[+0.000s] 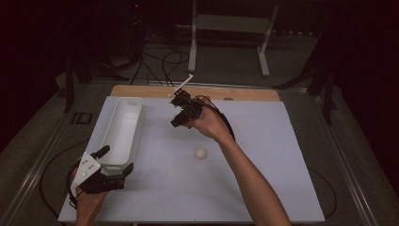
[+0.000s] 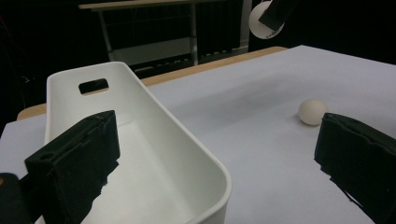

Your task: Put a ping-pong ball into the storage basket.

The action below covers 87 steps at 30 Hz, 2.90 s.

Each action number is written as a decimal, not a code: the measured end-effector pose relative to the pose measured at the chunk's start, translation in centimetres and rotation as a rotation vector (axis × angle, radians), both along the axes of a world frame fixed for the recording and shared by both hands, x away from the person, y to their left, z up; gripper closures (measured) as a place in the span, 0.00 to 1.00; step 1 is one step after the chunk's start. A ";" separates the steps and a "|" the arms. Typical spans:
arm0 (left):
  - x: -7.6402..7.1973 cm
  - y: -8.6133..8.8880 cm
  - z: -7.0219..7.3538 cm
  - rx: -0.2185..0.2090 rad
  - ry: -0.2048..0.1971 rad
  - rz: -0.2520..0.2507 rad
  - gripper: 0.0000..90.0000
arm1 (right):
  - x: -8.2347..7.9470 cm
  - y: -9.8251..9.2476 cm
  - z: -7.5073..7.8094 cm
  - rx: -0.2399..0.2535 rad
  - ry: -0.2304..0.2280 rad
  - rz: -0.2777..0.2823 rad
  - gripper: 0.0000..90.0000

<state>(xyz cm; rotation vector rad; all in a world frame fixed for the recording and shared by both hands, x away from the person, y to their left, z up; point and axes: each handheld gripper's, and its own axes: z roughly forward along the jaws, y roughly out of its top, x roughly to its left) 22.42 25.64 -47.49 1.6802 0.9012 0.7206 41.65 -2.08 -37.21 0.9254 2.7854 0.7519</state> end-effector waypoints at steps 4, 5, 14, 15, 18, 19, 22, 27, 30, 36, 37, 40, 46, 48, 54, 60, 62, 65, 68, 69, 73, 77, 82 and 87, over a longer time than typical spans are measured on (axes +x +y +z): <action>0.0 0.0 0.0 0.004 0.001 0.000 0.01 | 0.0 0.2 -0.1 0.003 0.003 0.002 0.56; 0.0 0.0 0.0 0.003 0.000 0.000 0.01 | 0.0 0.3 -0.1 0.004 0.006 0.001 0.56; 0.0 0.0 0.0 -0.001 0.000 0.000 0.01 | 0.0 0.7 -0.1 0.014 0.008 0.005 0.56; 0.0 0.0 0.0 -0.002 -0.001 0.001 0.01 | -0.1 0.7 -0.1 0.019 0.011 0.004 0.56; 0.0 0.0 0.0 -0.002 -0.001 0.001 0.01 | -0.1 0.9 0.0 0.030 0.013 0.012 0.56; 0.0 0.0 0.0 -0.001 -0.001 0.001 0.01 | -0.1 1.0 0.0 0.032 0.012 0.013 0.56; 0.0 0.0 0.0 0.000 0.000 0.000 0.01 | -0.1 1.2 0.0 0.036 0.012 0.014 0.56; 0.0 0.0 0.0 0.001 0.000 -0.001 0.01 | -0.1 1.6 0.0 0.035 0.011 0.018 0.56; 0.0 0.0 0.0 0.001 0.000 -0.001 0.01 | -0.1 1.7 0.0 0.038 0.012 0.020 0.56; 0.0 0.0 0.0 0.001 -0.001 -0.002 0.01 | -0.1 1.9 0.0 0.044 0.013 0.020 0.56; 0.0 0.0 0.0 0.004 0.000 -0.003 0.01 | -0.1 2.0 0.0 0.047 0.013 0.019 0.56; 0.0 0.0 0.0 0.002 -0.001 -0.003 0.01 | -0.1 2.1 0.1 0.048 0.014 0.021 0.56; 0.0 0.0 0.0 0.003 0.000 -0.002 0.01 | -0.1 2.4 0.1 0.054 0.009 0.025 0.56; 0.0 0.0 0.0 0.004 0.000 -0.001 0.01 | -0.1 2.5 0.1 0.057 0.011 0.022 0.56; 0.0 0.0 0.0 0.001 -0.002 -0.002 0.01 | -0.1 2.8 0.0 0.064 0.009 0.023 0.56; 0.0 0.0 0.0 0.005 -0.001 -0.003 0.01 | -0.2 3.3 0.0 0.078 0.008 0.029 0.56; 0.0 0.0 0.0 0.002 -0.002 -0.003 0.01 | -0.2 3.4 0.0 0.077 0.007 0.034 0.56; 0.0 0.0 0.0 0.001 -0.001 -0.002 0.01 | -0.2 3.7 0.0 0.082 0.008 0.034 0.56; 0.0 0.0 0.0 0.001 -0.002 -0.003 0.01 | -0.2 3.9 0.0 0.080 0.008 0.035 0.56; 0.0 0.0 0.0 0.003 -0.001 -0.004 0.01 | -0.2 4.0 0.0 0.084 0.009 0.036 0.56; 0.0 0.0 0.0 0.001 -0.002 -0.003 0.01 | -0.3 4.3 -0.1 0.088 0.012 0.032 0.56; 0.0 0.0 0.0 0.003 -0.001 -0.004 0.01 | -0.3 4.4 -0.1 0.097 0.012 0.036 0.56; 0.0 0.0 0.0 0.003 -0.002 -0.005 0.01 | -0.2 4.7 -0.1 0.105 0.010 0.035 0.56; 0.0 0.0 0.0 0.001 -0.002 -0.004 0.01 | -0.3 4.9 -0.2 0.114 0.007 0.037 0.56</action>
